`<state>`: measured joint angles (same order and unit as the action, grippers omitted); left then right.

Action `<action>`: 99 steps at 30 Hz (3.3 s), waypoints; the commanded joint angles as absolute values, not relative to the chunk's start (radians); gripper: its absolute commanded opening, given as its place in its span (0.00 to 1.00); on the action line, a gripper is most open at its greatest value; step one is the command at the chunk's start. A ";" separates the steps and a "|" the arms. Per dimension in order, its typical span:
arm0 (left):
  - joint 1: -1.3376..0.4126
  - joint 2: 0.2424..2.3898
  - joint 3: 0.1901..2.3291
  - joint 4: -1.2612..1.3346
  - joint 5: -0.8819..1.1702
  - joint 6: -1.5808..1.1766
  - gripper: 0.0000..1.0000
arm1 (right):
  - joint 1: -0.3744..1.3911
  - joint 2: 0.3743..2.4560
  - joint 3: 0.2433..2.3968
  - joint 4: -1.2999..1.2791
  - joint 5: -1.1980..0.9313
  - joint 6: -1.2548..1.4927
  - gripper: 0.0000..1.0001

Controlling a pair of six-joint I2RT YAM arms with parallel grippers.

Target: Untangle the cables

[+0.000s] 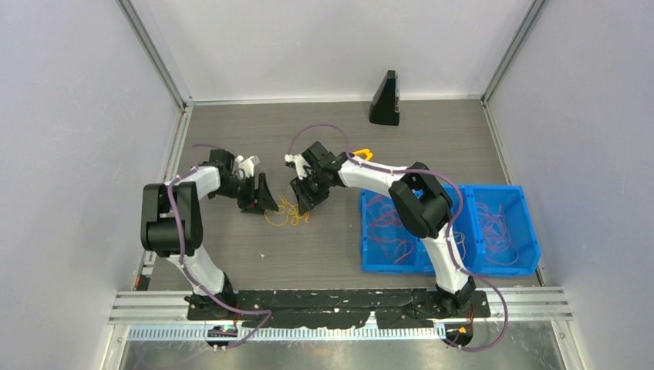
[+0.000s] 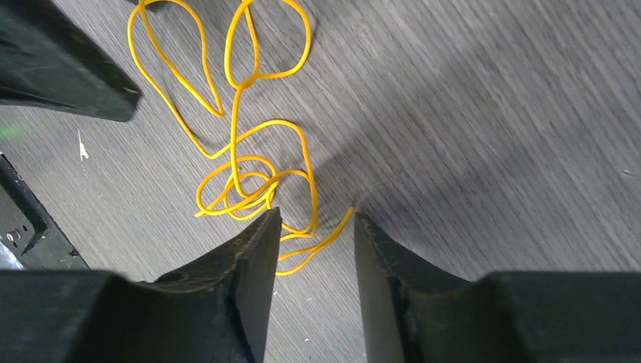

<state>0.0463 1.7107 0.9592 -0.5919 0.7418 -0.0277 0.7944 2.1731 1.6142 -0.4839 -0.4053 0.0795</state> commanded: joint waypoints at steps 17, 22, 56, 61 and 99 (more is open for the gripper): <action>0.044 1.890 0.991 -0.431 0.819 -0.347 0.52 | 0.805 2.130 1.523 -0.435 -0.381 0.029 0.05; 0.056 1.868 1.040 -0.484 0.821 -0.313 0.08 | 0.797 2.023 1.489 -0.450 -0.340 -0.023 0.06; -0.684 1.491 1.589 -0.167 0.912 -0.269 0.00 | 0.141 0.851 1.285 -0.884 -0.138 -0.119 0.05; -0.821 1.624 1.641 -0.045 0.813 -0.287 0.00 | 0.116 0.813 1.270 -0.973 -0.013 -0.014 0.05; -0.932 1.791 1.651 -0.042 0.554 -0.160 0.71 | -0.104 1.099 0.878 -0.863 -0.105 0.204 0.05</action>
<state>-0.9863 1.9335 1.6562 -0.0463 0.5018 -0.1307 -0.1005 1.0546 0.9115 -0.9760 -0.0063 0.2310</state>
